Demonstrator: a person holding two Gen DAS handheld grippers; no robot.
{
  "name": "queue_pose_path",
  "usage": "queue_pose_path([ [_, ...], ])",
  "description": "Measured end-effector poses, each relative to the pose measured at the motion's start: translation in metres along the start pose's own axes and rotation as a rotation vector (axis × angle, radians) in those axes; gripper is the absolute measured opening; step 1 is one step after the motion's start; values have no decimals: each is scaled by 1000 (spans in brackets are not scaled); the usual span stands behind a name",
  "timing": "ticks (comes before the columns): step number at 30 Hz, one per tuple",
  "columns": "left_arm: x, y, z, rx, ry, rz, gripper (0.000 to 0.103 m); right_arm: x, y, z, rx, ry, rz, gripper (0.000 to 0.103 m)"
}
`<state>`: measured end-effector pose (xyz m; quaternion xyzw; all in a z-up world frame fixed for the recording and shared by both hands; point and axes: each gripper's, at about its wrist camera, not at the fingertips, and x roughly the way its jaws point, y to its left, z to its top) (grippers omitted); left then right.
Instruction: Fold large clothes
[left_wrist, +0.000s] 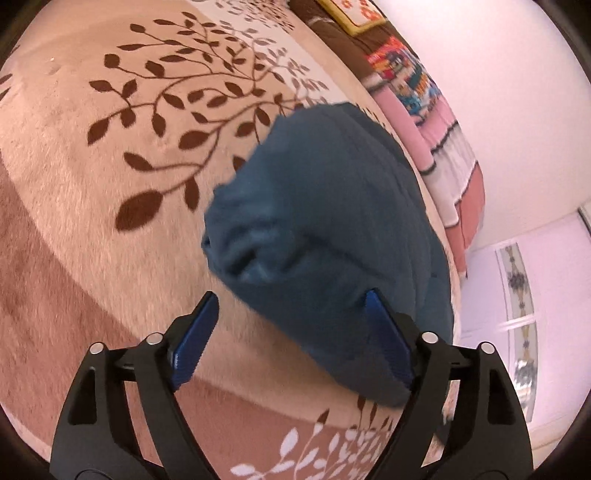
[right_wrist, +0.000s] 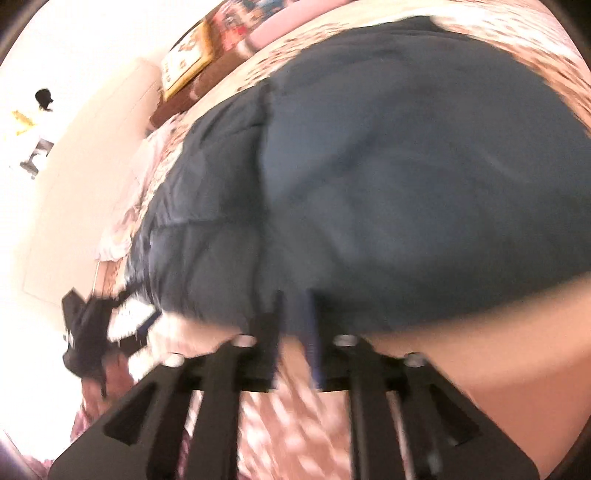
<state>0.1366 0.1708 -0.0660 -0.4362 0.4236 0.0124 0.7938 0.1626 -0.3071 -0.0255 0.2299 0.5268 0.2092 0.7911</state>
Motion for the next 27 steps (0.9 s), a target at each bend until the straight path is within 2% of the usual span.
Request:
queue_pose_path([
  [1,2,2,3,-15,-7,-1,84,-17,-15,-10,39,-23,-14,54],
  [3,6,4,7,-42,-12,-7,85,-51,-47,-24,137,-110,-46,70],
  [7,19,7,14,-74,-18,0,86,-83,-104,-28,324,-211,-62,74],
  [9,24,5,15,-89,-19,-2,87,-80,-123,-22,402,-230,-50,75],
  [12,31,2,16,-111,-26,-17,86,-66,-133,-10,451,-233,-36,75],
  [13,32,1,17,-117,-32,-24,78,-58,-133,-4,460,-239,-36,72],
  [14,32,-1,17,-115,-44,-25,73,-55,-135,0,457,-242,-27,65],
  [15,30,-2,17,-111,-54,-22,62,-48,-132,5,442,-240,-23,44],
  [16,29,-4,18,-103,-61,-36,49,-48,-134,7,438,-235,-50,38],
  [19,22,-11,19,-56,-69,-51,27,-49,-130,9,427,-253,-49,25],
  [22,9,-17,18,-13,-82,-64,19,-57,-125,5,422,-270,-39,19],
  [27,-31,-19,3,64,-92,-58,17,-77,-106,-10,387,-262,-48,17],
])
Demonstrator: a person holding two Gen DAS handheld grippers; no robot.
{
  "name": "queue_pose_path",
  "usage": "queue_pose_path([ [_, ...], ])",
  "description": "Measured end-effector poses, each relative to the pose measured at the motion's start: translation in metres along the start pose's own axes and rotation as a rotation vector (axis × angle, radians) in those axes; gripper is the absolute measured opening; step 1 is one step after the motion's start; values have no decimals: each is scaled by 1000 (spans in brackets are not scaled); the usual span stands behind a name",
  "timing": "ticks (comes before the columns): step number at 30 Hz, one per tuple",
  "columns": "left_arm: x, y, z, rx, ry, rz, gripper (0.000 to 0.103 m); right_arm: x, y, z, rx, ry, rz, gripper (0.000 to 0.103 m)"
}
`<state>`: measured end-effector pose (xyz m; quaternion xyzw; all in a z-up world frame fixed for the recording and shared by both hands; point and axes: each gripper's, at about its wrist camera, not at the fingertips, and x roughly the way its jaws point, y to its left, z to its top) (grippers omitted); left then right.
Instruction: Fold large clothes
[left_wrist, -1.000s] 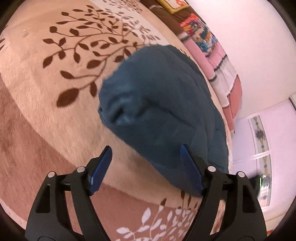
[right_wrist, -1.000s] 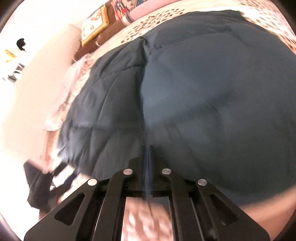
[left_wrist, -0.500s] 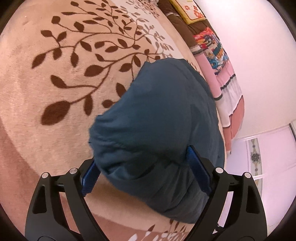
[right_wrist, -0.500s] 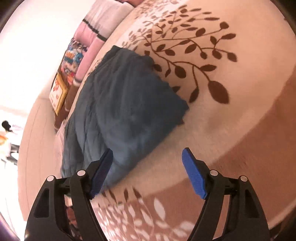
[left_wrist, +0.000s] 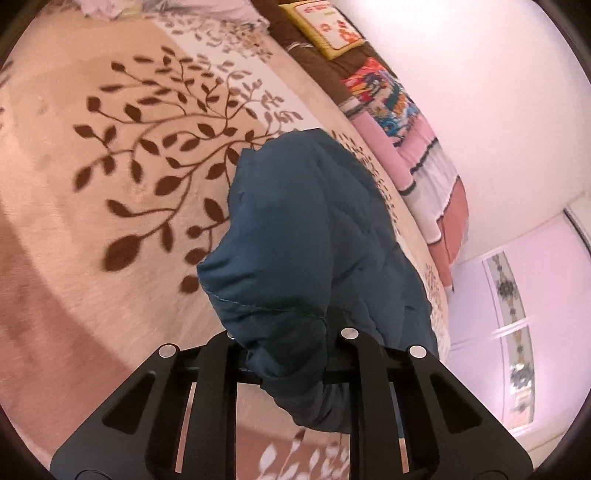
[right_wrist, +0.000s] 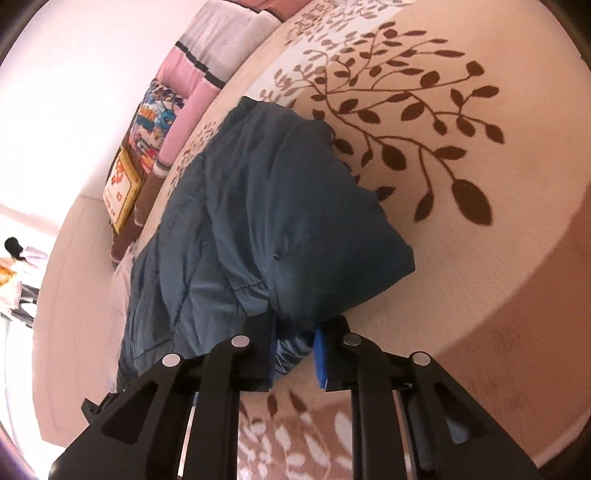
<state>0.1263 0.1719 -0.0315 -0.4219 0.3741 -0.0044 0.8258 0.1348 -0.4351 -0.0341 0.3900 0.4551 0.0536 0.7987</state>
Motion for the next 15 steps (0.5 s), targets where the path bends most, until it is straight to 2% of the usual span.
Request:
queue_pose_path([
  [4,-38,18,-18,18,36,12,17,-26,-3,-36,-52,63,-22,17],
  [9,-87,48,-54,55,62,64,17,-50,-10,-86,-113,137,-65,17],
  [15,-117,77,-85,58,72,100,17,-59,-20,-127,-171,220,-142,20],
])
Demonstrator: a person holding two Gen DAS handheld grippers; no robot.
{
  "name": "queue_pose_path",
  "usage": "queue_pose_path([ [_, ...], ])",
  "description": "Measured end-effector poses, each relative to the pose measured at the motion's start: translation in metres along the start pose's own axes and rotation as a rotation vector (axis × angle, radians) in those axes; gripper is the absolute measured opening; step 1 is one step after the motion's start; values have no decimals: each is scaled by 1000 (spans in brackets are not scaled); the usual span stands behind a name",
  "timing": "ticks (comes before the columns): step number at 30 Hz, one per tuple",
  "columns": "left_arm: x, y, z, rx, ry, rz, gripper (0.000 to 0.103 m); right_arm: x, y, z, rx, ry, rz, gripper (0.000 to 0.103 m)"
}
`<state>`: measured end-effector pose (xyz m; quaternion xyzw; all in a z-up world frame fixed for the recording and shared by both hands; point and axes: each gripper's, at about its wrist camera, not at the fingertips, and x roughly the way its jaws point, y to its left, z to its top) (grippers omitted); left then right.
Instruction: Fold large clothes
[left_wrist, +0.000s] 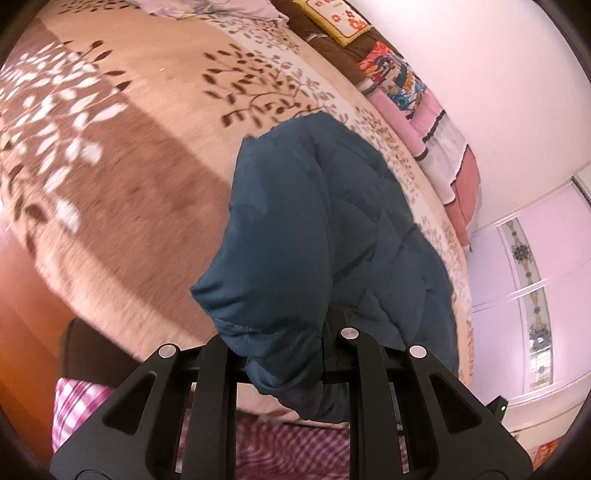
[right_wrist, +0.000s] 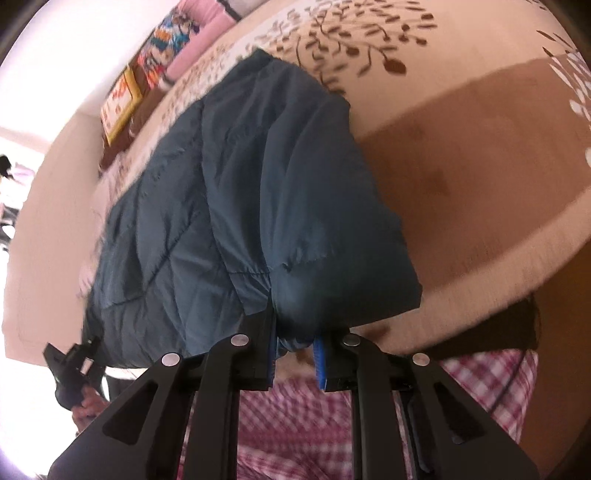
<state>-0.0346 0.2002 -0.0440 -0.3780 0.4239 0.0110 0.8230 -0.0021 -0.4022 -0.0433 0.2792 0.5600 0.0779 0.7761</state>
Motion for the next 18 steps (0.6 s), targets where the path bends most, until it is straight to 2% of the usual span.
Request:
queue_pose_path([
  [4,-2,-3,-6,39,-27,29,18,-4,8,-1,-25,12,-72,29],
  [8,-3,-4,-5,41,-34,13,18,-25,24,-5,-155,-14,-141,29],
  [9,-3,-3,-5,39,-33,8,18,-31,27,-9,-199,-30,-172,29],
  [12,-4,-4,-8,64,-35,8,18,-57,55,-22,-398,-140,-336,29],
  [13,-4,-6,-10,78,-37,10,18,-64,61,-25,-429,-163,-337,29],
  [15,-5,-7,-11,92,-39,8,18,-73,78,-23,-472,-197,-268,24],
  [18,-5,-5,-13,87,-38,0,18,-59,115,-11,-502,-158,-75,10],
])
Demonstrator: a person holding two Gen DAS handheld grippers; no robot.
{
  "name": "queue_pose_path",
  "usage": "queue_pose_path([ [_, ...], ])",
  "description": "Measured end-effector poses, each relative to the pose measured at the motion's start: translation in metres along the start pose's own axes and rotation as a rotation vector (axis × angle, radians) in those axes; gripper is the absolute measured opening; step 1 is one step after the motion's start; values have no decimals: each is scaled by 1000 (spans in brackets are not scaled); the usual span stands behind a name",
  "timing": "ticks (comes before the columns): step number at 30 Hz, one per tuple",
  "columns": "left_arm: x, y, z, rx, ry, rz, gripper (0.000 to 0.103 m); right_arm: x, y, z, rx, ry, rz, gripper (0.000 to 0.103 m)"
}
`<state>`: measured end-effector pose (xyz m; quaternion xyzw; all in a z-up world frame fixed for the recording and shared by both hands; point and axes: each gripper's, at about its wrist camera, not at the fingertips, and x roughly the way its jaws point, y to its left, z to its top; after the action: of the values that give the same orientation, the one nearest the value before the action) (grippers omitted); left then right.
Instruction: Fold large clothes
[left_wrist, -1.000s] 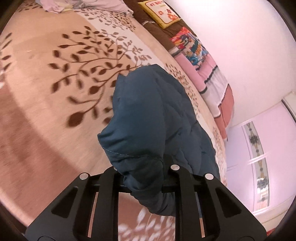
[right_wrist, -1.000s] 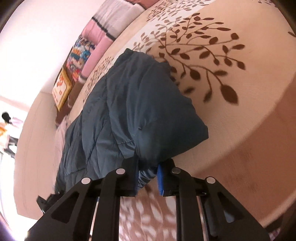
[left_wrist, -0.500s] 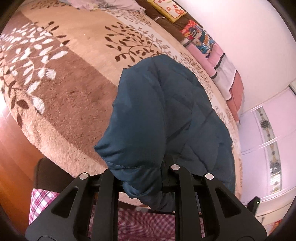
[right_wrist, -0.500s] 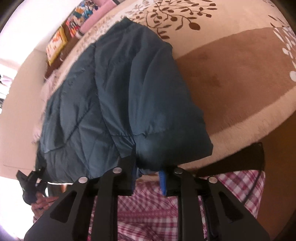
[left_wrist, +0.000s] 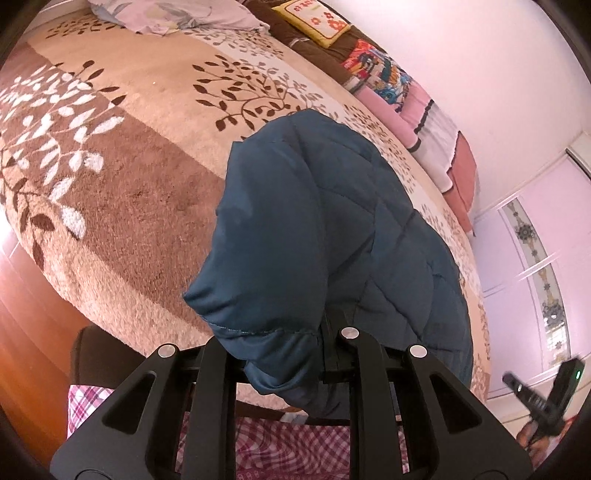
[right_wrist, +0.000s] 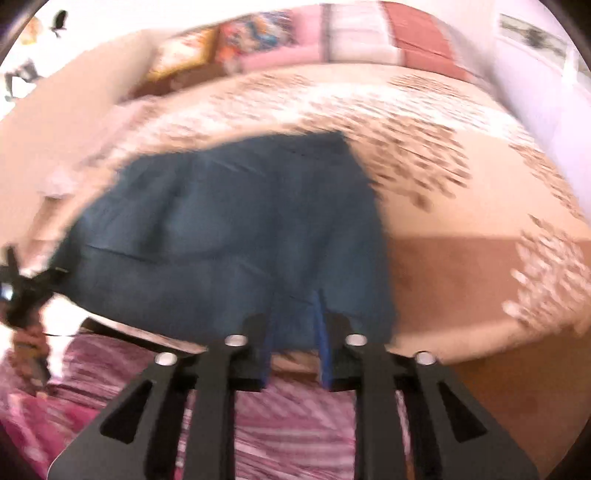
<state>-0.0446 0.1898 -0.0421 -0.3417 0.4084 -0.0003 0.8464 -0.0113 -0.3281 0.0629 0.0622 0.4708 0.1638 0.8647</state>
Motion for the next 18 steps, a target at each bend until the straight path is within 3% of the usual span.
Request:
queue_pose_path([
  [4,-1,1,-2,-3,-4,-12,18,55,37,30,-9,60,164,1],
  [7,-4,1,-4,1,-4,-23,18,105,64,50,-37,141,203,1],
  [15,-8,0,-8,11,5,-72,18,209,72,65,-26,362,120,1],
  [18,-9,-8,-8,46,-1,-75,18,224,71,61,-20,376,93,0],
])
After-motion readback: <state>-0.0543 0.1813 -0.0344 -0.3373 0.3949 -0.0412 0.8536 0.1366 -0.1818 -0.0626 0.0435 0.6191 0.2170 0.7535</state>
